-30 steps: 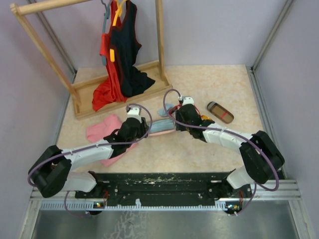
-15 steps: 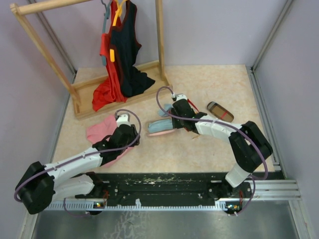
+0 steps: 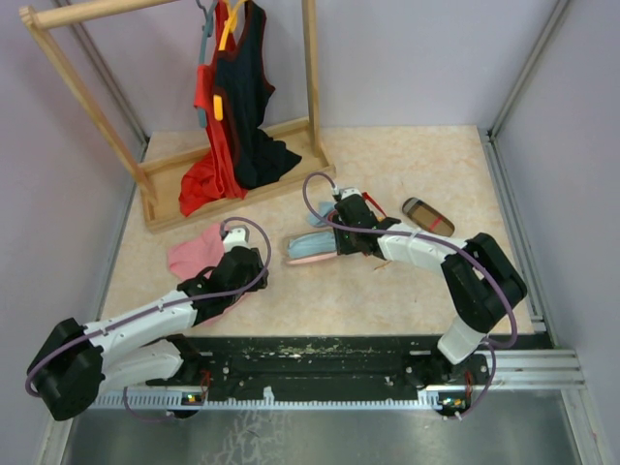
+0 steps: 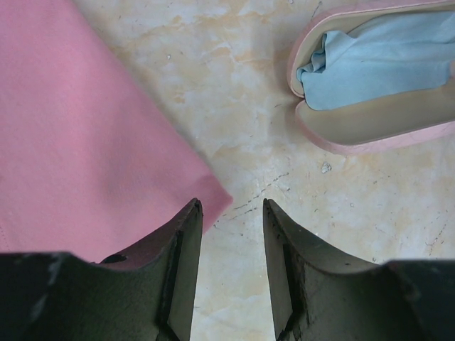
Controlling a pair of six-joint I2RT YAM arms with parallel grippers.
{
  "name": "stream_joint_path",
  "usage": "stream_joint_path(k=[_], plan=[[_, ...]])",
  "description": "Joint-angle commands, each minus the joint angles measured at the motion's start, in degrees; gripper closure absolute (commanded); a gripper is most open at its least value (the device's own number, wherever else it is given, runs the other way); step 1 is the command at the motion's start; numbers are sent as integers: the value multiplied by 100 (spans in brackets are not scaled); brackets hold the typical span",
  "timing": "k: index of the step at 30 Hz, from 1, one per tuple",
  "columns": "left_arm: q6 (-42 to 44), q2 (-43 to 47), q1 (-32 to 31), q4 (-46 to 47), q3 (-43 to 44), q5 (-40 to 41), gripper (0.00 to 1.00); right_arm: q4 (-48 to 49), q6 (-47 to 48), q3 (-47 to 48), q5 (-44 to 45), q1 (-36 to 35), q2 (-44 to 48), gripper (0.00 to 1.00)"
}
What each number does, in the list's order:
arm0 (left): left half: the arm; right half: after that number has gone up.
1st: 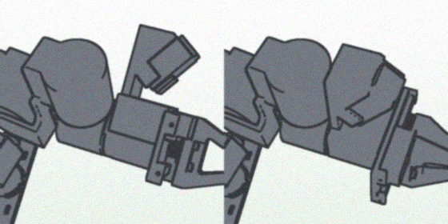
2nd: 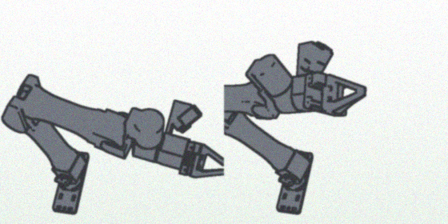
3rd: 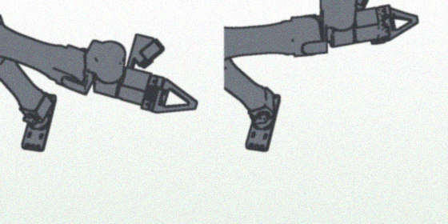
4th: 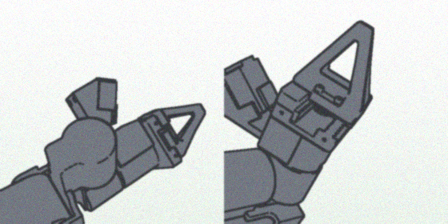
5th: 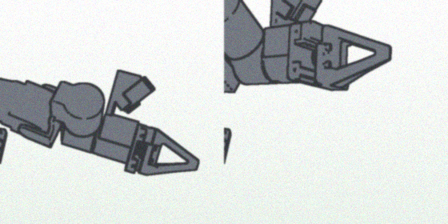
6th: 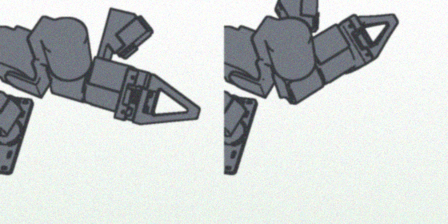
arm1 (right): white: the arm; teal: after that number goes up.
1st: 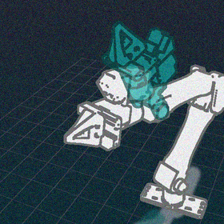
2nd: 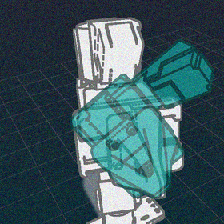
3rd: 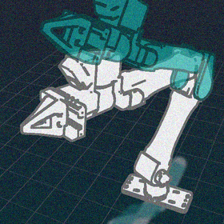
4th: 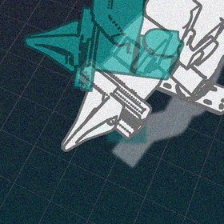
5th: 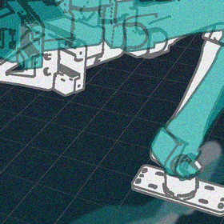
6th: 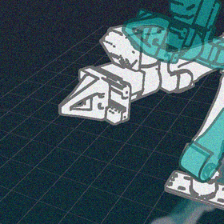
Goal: Organize the sunglasses
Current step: Adjust the sunglasses case at the center of the board.
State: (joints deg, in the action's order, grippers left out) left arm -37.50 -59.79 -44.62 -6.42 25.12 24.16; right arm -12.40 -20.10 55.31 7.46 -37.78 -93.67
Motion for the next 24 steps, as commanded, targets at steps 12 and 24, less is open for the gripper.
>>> stream_joint_path(k=[12, 24], plan=[[-4, -4, 24, 87, 12, 0, 54, -32, -331, 2, -571, -160, 290, 70], [66, -50, 30, 132, 85, 23, 53, -49, -951, -125, -831, -557, 435, 67]])
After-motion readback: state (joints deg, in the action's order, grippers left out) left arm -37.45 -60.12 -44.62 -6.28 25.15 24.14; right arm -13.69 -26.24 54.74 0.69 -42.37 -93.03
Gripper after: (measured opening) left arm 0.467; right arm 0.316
